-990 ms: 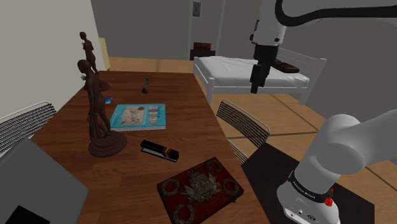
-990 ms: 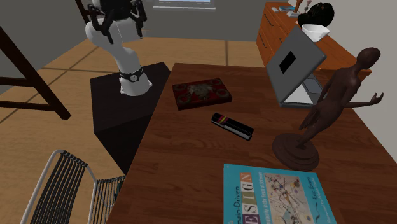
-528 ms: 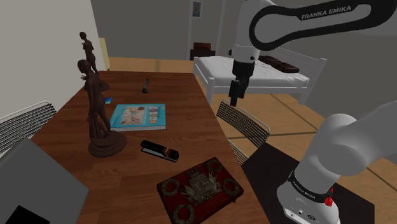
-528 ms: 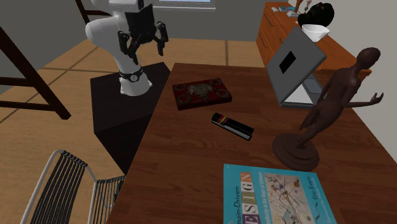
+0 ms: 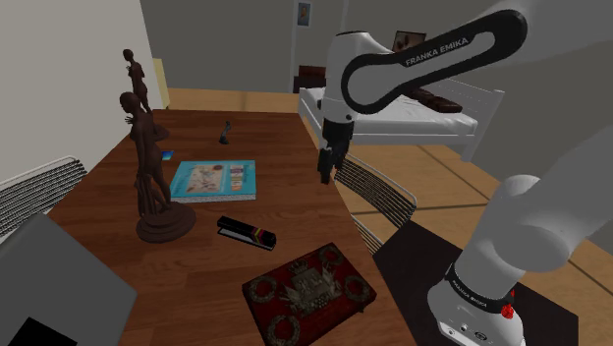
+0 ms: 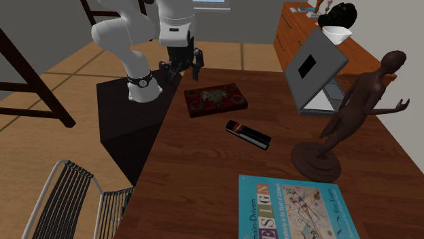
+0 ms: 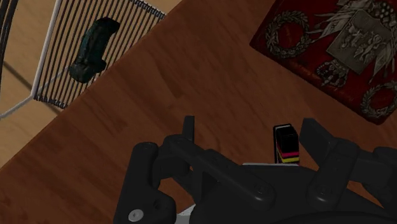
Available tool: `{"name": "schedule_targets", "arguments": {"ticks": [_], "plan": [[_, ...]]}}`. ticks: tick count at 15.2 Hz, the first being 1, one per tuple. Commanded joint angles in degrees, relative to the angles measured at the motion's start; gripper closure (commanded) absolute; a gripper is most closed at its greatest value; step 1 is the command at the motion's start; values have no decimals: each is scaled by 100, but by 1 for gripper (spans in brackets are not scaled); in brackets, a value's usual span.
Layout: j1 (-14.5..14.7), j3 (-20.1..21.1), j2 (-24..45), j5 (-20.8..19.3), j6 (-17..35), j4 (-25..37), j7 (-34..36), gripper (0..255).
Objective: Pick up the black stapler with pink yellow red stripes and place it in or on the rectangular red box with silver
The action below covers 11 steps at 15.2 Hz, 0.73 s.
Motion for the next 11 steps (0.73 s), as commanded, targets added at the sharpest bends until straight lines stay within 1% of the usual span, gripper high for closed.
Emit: {"name": "schedule_targets", "arguments": {"ticks": [1,6,11], "plan": [[69,126,448,3,351,145,90,0],[200,372,1466,-119,1055,544,297,0],[349,557,2514,-402,1601,1113,573,0]]}}
